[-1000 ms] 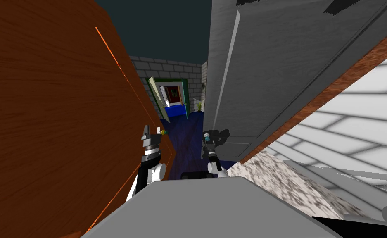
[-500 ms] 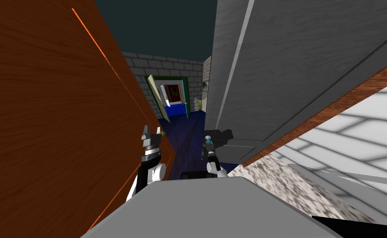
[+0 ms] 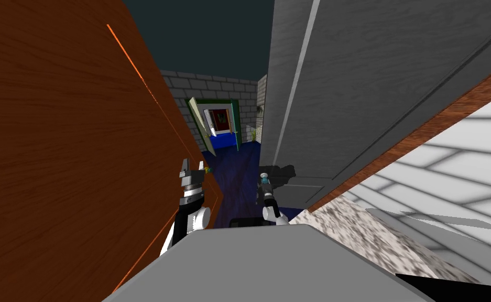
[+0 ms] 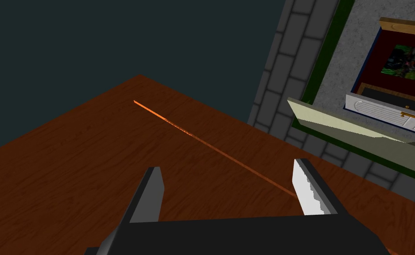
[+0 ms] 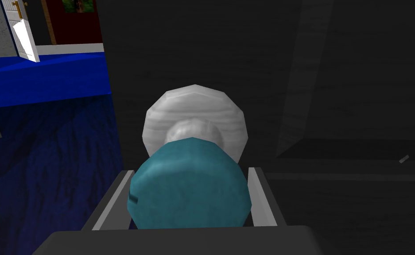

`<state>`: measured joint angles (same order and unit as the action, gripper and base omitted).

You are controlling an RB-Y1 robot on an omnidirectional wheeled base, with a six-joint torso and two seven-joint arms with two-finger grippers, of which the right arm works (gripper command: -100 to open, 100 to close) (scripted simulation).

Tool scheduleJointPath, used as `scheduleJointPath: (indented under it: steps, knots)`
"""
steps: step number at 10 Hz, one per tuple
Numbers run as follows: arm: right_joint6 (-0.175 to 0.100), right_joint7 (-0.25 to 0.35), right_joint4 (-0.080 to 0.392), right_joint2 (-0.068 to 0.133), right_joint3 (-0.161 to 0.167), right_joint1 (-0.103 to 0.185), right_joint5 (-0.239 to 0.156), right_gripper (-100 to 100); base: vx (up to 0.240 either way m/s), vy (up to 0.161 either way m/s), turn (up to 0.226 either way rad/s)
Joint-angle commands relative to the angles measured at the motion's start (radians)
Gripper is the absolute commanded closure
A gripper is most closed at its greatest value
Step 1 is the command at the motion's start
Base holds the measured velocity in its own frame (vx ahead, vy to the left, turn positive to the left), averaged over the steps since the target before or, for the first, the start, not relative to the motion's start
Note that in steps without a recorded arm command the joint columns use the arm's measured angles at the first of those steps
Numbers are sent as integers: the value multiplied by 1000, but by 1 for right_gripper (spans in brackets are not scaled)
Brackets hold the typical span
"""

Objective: Push the door open

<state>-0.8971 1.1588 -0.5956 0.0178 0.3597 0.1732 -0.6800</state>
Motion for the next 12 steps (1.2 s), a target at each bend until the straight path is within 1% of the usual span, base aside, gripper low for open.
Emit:
scheduleJointPath:
  steps: [1,2,3,5,6,8,9,10,12]
  knots:
    - [5,-10,-23,17,-15,-6,-10,100,132,65,-30]
    - [5,-10,-23,17,-15,-6,-10,100,140,32,-30]
    - [2,-12,-22,25,-25,-5,-17,100,166,21,-27]
    - [2,-12,-22,25,-25,-5,-17,100,107,8,0]
    - [-2,-16,-19,36,-42,-3,-29,100,137,13,-32]
    - [-6,-20,-17,44,-56,-2,-39,100,180,41,-60]
    - [-6,-20,-17,44,-56,-2,-39,100,128,33,3]
    - [-10,-24,-15,51,-72,0,-50,100,150,40,-38]
    - [-10,-24,-15,51,-72,0,-50,100,98,22,-11]
